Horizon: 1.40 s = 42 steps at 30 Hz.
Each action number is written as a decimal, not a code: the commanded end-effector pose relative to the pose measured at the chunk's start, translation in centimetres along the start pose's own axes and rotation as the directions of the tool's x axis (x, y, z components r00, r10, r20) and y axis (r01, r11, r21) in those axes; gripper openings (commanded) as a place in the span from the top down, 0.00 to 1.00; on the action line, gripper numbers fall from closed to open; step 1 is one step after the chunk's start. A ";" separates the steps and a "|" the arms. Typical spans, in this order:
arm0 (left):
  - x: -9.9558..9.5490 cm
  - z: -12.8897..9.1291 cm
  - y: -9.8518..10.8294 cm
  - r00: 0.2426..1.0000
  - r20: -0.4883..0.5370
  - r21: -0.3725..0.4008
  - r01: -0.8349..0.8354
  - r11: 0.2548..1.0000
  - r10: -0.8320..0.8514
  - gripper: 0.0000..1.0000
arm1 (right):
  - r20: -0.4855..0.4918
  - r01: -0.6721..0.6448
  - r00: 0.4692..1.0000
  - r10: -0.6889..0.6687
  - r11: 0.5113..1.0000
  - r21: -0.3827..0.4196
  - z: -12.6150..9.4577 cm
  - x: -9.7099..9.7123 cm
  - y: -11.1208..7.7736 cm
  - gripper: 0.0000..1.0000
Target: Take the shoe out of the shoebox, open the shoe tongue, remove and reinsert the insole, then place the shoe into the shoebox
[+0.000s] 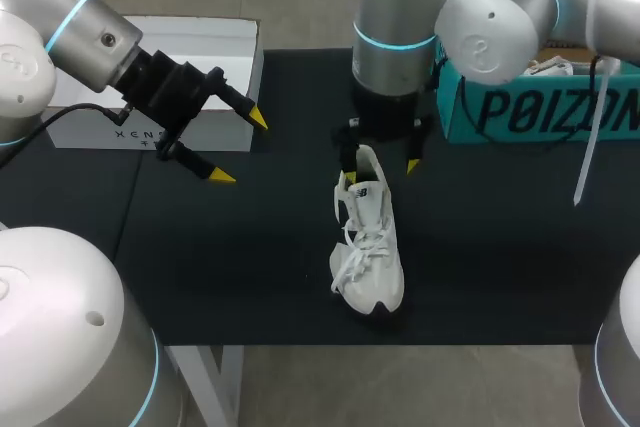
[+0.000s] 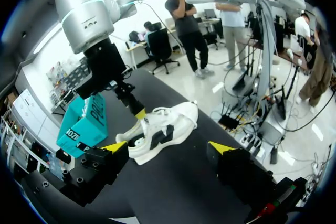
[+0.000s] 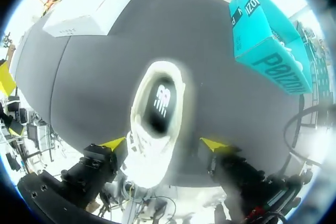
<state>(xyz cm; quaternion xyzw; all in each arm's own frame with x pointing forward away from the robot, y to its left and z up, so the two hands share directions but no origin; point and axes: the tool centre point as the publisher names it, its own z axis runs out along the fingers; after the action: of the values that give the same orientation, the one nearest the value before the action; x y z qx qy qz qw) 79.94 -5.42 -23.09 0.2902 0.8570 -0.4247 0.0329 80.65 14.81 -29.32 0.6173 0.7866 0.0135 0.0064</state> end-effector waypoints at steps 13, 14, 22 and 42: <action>0.0 0.0 0.0 1.000 -0.002 -0.002 0.000 1.000 0.000 0.00 | -0.048 0.034 0.998 -0.030 0.997 0.073 3.0 0.7 -2.7 1.00; 0.0 0.0 0.0 1.000 -0.002 -0.002 0.000 1.000 0.000 0.00 | -0.046 0.032 0.999 -0.029 0.997 0.071 3.4 0.5 -2.4 1.00; 0.0 0.0 0.0 1.000 -0.002 -0.002 0.000 1.000 0.000 0.00 | -0.051 0.002 0.999 0.001 0.998 0.058 4.7 0.3 -1.0 1.00; 0.0 0.0 0.0 1.000 -0.002 -0.002 0.000 1.000 0.000 0.00 | -0.114 0.299 0.949 -0.294 0.954 0.021 1.2 -1.2 3.4 1.00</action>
<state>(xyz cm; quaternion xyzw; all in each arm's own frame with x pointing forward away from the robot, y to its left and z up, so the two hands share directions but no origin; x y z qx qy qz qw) 79.94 -5.42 -23.09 0.2902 0.8570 -0.4247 0.0329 83.17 14.38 -30.46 0.5565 0.8300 0.0351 -0.0160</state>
